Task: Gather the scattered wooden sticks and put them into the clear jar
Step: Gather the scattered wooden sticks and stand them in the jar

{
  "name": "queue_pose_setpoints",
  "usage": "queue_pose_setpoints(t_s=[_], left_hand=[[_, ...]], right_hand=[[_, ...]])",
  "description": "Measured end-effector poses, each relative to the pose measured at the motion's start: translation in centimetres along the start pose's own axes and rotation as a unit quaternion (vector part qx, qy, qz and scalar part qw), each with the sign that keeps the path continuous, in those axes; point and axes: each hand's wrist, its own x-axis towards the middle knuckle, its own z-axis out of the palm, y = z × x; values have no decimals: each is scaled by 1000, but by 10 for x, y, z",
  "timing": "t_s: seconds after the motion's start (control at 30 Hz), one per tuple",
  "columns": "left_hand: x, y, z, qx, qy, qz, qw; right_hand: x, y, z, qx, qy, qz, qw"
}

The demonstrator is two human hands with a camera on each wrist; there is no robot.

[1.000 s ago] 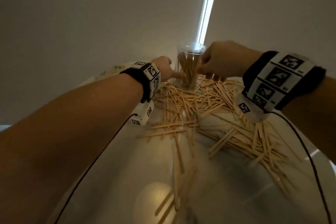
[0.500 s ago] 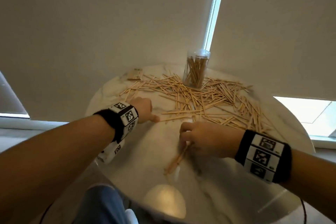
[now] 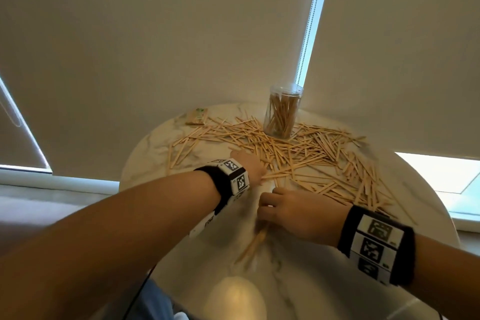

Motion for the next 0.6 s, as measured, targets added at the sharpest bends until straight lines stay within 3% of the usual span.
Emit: queue_pose_setpoints(t_s=[0.17, 0.3, 0.4, 0.47, 0.6], left_hand=[[18, 12, -3, 33, -10, 6, 999], [26, 23, -13, 24, -53, 32, 998], [23, 26, -21, 32, -70, 37, 996], [28, 24, -18, 61, -115, 24, 991], [30, 14, -2, 51, -89, -8, 995]], right_hand=[[-5, -2, 5, -11, 55, -20, 998], [-9, 6, 1, 50, 71, -1, 996], [-16, 21, -6, 104, 142, 56, 983], [-22, 34, -10, 131, 182, 110, 968], [-33, 54, -21, 254, 251, 213, 909]])
